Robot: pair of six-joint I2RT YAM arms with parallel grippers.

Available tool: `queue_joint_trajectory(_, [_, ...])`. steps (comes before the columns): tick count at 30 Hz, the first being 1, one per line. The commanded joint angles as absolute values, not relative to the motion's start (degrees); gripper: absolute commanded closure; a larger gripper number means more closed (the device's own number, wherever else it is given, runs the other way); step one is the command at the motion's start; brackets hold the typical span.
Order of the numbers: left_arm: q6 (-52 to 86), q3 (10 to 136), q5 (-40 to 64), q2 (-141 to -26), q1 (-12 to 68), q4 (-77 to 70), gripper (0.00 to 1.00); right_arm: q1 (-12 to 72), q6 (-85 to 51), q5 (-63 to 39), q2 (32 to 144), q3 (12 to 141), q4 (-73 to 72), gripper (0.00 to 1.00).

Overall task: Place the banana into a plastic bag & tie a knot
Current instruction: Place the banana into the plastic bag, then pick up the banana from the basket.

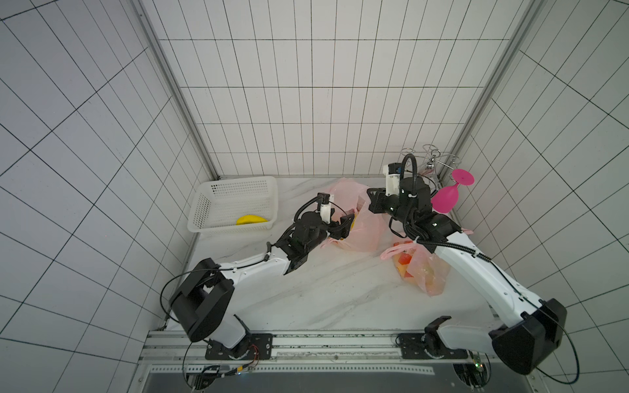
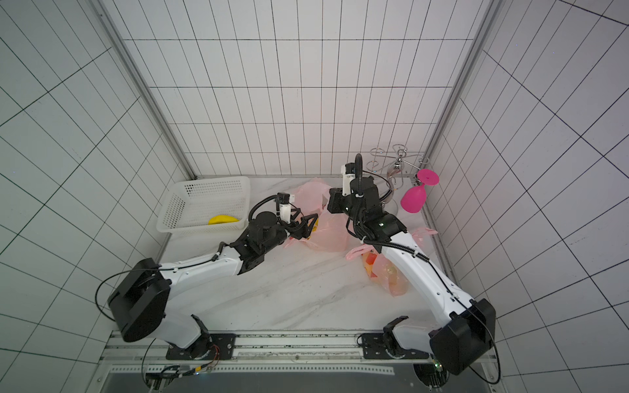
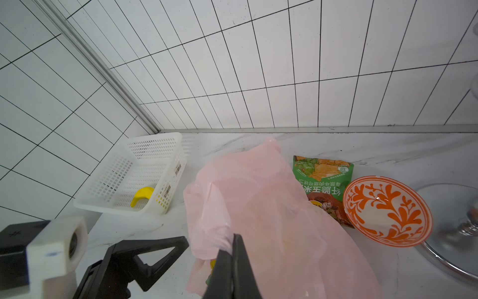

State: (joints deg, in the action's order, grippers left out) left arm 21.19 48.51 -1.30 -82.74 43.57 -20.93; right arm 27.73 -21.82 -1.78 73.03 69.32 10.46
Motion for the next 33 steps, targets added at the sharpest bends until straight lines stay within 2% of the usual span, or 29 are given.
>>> queue_joint_trajectory(1, [21.99,45.11,-3.70,-74.25,43.31,-14.76,0.14,26.98,-21.67,-1.21,72.30,67.33,10.00,1.00])
queue_joint_trajectory(5, [24.52,45.02,-11.58,-64.21,38.25,-3.25,0.14,26.98,-21.62,-1.56,71.99,66.90,9.85,1.00])
queue_joint_trajectory(8, [30.03,49.33,-13.47,-61.96,26.82,10.18,0.13,26.98,-21.79,-1.97,71.47,65.86,9.22,1.00])
queue_joint_trajectory(11, [31.01,54.05,-17.16,-64.19,18.09,19.37,0.09,26.96,-22.20,-2.35,70.95,64.89,8.32,1.00])
queue_joint_trajectory(14, [33.98,60.03,-14.12,-70.79,9.08,26.23,0.08,26.87,-22.46,-2.70,70.53,63.89,7.79,1.00])
queue_joint_trajectory(16, [35.18,64.52,-12.53,-76.24,5.90,29.55,0.08,26.88,-22.50,-2.99,70.45,63.56,7.59,1.00])
queue_joint_trajectory(21, [39.79,72.38,-9.28,-88.28,0.56,34.36,0.08,26.85,-22.43,-3.25,69.44,62.19,6.60,1.00])
queue_joint_trajectory(28, [43.02,84.97,-6.01,-101.50,-1.32,40.99,0.08,26.72,-22.50,-4.06,68.55,60.66,5.46,1.00])
queue_joint_trajectory(33, [44.17,84.65,-5.43,-104.63,-1.15,39.22,0.10,26.72,-22.97,-4.78,67.58,59.46,4.00,1.00])
